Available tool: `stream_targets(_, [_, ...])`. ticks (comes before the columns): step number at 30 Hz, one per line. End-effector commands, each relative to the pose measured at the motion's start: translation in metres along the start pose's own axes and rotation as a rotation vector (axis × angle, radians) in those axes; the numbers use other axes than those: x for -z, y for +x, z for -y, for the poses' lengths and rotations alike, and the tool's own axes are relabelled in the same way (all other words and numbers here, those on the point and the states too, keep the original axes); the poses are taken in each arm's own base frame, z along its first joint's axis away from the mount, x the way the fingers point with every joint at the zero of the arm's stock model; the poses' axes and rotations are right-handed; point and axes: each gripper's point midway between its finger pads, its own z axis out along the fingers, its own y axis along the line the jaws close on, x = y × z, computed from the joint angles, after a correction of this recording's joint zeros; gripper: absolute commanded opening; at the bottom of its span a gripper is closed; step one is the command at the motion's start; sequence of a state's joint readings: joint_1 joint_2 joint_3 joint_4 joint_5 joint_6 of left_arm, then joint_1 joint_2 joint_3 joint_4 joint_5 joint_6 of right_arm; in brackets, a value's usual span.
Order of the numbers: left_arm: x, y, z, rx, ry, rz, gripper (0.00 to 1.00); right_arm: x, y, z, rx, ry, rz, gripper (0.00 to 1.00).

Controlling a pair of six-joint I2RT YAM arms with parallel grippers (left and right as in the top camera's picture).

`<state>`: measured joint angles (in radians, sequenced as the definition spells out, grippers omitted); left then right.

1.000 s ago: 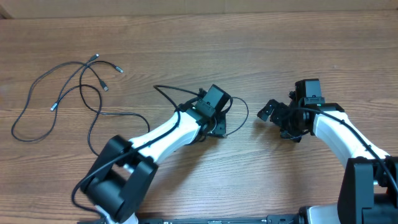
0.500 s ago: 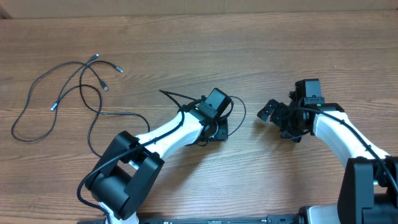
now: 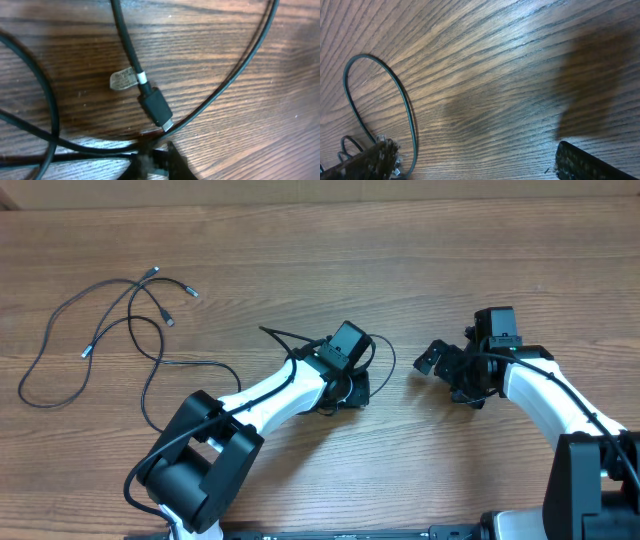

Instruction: Untangle cables

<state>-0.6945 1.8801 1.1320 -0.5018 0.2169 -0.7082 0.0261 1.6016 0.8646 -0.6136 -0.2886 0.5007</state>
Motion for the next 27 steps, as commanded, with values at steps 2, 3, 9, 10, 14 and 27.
stream_targets(2, [-0.003, -0.005, -0.01, 0.035, -0.06, 0.042, 0.04, 0.002, -0.004, -0.003, 0.004, -0.011, 0.012, 1.0])
stream_targets(3, [-0.003, -0.007, -0.013, 0.045, -0.078, 0.056, 0.04, 0.002, -0.004, -0.003, 0.004, -0.011, 0.012, 1.0])
stream_targets(9, [-0.002, -0.01, -0.017, 0.053, -0.099, 0.073, 0.04, 0.002, -0.004, -0.003, 0.004, -0.011, 0.012, 1.0])
stream_targets(10, [-0.002, -0.01, -0.017, 0.053, -0.1, 0.072, 0.04, 0.002, -0.004, -0.003, 0.004, -0.011, 0.012, 1.0])
stream_targets(14, [-0.001, -0.012, -0.02, 0.054, -0.118, 0.089, 0.06, 0.002, -0.004, -0.003, 0.004, -0.011, 0.012, 1.0])
stream_targets(27, [-0.002, -0.013, -0.019, 0.073, -0.112, 0.092, 0.05, 0.002, -0.004, -0.003, 0.004, -0.011, 0.012, 1.0])
